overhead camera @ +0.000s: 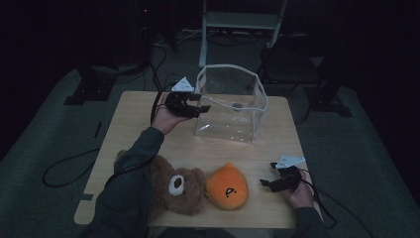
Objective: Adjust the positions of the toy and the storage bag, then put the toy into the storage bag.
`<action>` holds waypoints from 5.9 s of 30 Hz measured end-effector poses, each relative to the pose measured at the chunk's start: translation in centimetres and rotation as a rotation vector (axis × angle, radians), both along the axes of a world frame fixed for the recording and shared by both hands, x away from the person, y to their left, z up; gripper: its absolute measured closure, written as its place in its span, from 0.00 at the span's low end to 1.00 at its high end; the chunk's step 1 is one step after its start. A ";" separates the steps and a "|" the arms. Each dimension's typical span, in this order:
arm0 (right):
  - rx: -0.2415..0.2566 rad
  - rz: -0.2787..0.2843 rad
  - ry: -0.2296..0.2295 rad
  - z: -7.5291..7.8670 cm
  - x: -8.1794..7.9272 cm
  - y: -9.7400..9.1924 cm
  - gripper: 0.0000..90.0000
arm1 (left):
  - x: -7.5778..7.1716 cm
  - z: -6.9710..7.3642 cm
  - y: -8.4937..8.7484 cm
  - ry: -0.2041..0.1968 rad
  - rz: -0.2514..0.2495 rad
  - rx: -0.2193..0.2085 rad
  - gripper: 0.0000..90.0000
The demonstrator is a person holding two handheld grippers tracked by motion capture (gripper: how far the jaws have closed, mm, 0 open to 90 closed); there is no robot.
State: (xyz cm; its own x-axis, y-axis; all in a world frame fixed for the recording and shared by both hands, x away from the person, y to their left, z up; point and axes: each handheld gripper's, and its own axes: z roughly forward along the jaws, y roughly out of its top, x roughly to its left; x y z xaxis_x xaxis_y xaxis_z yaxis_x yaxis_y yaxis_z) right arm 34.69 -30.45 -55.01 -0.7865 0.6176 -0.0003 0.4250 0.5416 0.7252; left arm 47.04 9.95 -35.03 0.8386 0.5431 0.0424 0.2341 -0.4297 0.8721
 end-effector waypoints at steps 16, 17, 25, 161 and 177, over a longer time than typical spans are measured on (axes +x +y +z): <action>0.000 0.000 0.001 0.0 0.0 0.0 0.13 | 2.1 0.2 -3.9 0.008 -0.034 -0.001 0.44; 0.000 0.000 0.000 0.0 0.0 0.0 0.13 | 2.2 0.2 -4.3 0.008 -0.037 0.003 0.44; 0.001 0.000 0.001 0.0 0.0 0.0 0.13 | 2.9 -1.5 -7.0 0.034 -0.057 0.099 0.42; 0.000 -0.006 0.000 0.0 -0.1 0.0 0.13 | -15.5 -6.4 10.1 0.138 -0.159 0.110 0.47; 0.000 -0.006 0.001 0.0 -0.1 0.0 0.13 | -15.9 -7.7 9.6 0.155 -0.158 0.121 0.34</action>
State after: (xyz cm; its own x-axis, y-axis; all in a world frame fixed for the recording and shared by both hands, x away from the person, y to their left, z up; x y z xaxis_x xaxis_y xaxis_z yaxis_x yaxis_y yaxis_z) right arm 34.62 -30.40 -55.01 -0.7828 0.6223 0.0007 0.4290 0.5388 0.7251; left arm 31.11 19.57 -42.75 0.9141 0.4038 -0.0362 0.2826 -0.5706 0.7711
